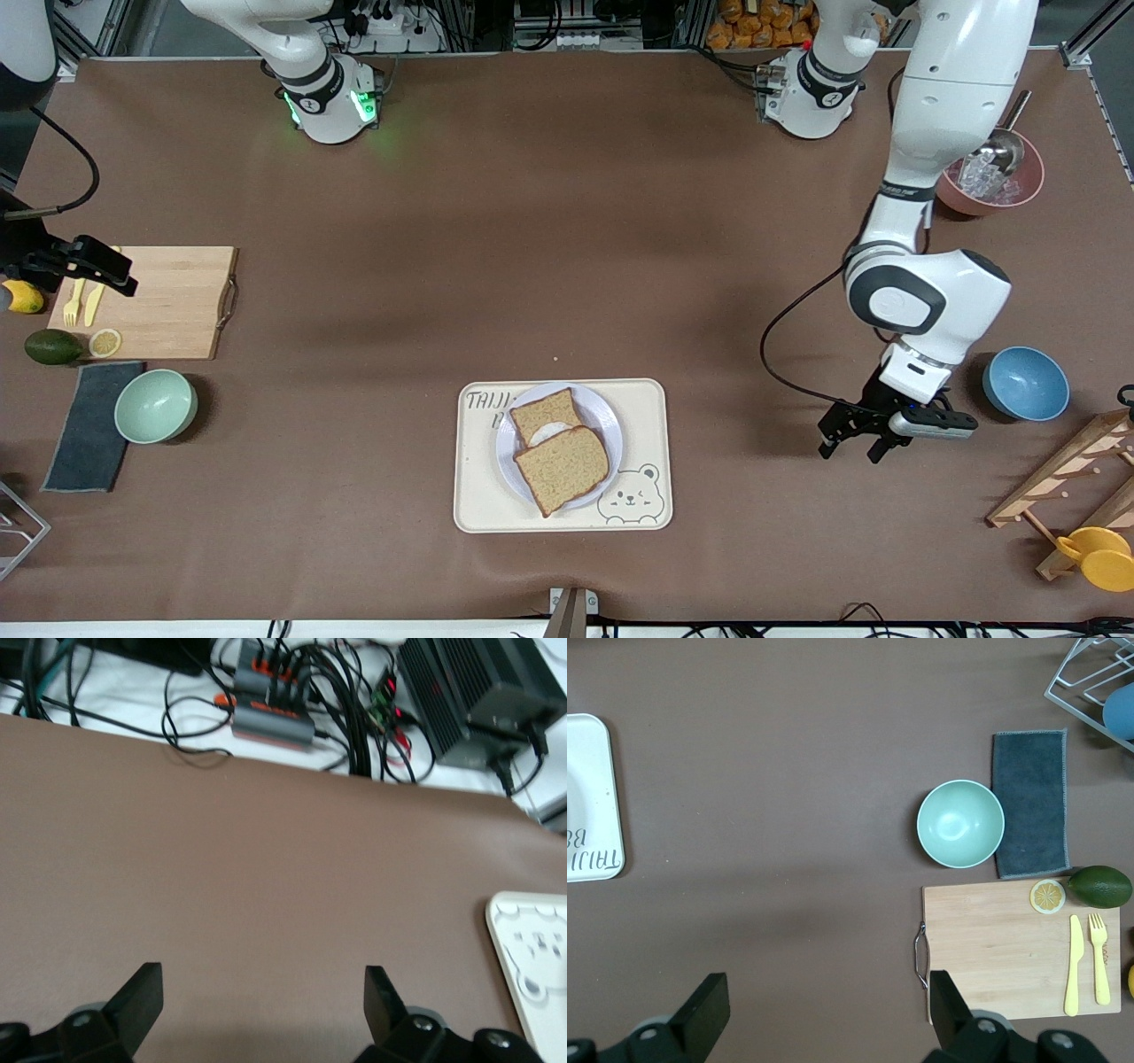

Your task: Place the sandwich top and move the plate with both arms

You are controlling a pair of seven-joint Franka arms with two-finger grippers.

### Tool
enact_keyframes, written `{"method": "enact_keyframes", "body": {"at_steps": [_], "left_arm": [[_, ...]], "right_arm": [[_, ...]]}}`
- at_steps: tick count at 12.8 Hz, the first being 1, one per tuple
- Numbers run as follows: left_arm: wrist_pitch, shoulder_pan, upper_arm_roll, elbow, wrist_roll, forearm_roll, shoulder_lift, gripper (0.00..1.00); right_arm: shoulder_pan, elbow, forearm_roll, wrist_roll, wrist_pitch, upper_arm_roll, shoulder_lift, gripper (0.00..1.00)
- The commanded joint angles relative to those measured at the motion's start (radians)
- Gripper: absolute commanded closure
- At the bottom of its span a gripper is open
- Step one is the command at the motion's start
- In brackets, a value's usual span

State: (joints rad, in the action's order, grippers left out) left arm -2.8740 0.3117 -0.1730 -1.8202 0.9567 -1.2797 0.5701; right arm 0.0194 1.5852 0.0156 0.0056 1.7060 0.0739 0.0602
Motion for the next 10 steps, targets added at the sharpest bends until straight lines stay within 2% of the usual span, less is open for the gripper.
{"method": "enact_keyframes", "body": {"at_steps": [1, 4, 7, 9, 10], "left_arm": [[0.137, 0.107, -0.152, -0.068, -0.192, 0.204, -0.082, 0.0], [0.307, 0.173, -0.265, -0.064, -0.48, 0.506, -0.14, 0.0], [0.488, 0.172, -0.281, -0.033, -0.688, 0.777, -0.234, 0.0], [0.643, 0.168, -0.278, 0.034, -0.844, 0.999, -0.285, 0.0], [0.735, 0.17, -0.277, 0.091, -0.89, 1.043, -0.292, 0.0]], "right_arm": [[-0.003, -0.007, 0.0, 0.014, -0.008, 0.0, 0.003, 0.0], [-0.01, -0.005, 0.0, 0.014, -0.025, 0.001, 0.003, 0.0], [-0.012, -0.004, 0.0, 0.014, -0.025, 0.001, 0.003, 0.0], [-0.01, -0.005, 0.0, 0.014, -0.025, 0.001, 0.009, 0.0], [-0.01, -0.005, 0.0, 0.014, -0.025, 0.001, 0.01, 0.0]]}}
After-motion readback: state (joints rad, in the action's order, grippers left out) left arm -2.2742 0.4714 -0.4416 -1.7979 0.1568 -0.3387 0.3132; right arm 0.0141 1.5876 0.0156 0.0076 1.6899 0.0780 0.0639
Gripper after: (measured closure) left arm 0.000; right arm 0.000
